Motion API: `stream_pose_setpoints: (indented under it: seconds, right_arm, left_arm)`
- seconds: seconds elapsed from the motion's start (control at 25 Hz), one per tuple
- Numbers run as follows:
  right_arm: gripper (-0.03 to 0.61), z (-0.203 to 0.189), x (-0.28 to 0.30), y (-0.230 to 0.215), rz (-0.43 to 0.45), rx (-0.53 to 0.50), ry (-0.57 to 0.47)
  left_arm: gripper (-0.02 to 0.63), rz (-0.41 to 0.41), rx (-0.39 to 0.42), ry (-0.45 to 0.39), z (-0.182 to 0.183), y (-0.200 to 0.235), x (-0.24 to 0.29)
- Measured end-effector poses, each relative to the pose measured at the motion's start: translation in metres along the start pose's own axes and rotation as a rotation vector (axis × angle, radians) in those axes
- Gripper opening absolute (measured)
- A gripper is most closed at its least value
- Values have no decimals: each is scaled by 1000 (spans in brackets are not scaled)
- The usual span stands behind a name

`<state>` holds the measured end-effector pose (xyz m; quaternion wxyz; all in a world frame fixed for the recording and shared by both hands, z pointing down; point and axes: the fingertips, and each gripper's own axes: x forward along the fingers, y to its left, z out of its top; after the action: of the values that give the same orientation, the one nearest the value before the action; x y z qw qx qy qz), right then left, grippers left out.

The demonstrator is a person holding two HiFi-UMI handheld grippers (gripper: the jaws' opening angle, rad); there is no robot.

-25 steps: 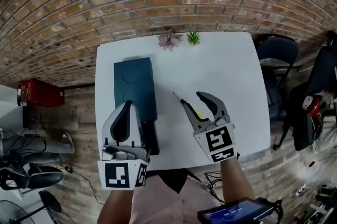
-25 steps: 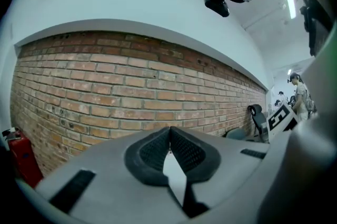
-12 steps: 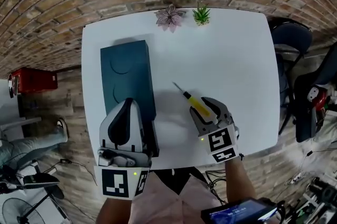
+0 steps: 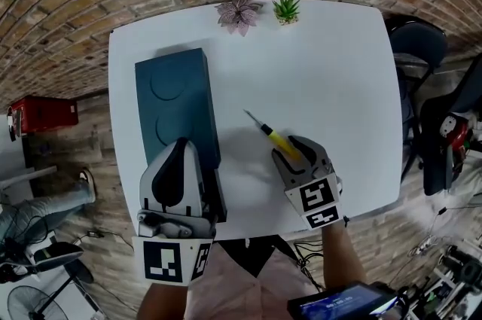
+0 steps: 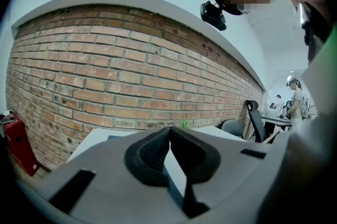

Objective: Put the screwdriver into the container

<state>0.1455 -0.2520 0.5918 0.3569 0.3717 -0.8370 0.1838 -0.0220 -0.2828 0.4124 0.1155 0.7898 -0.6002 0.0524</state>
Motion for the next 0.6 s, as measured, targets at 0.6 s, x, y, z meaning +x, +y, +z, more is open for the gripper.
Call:
stream_pose_setpoints:
  seconds: [0.6]
  right_arm:
    - [111,0,0,4,9,5,5]
  left_arm:
    - [12,5,8,-20,10,2,-8]
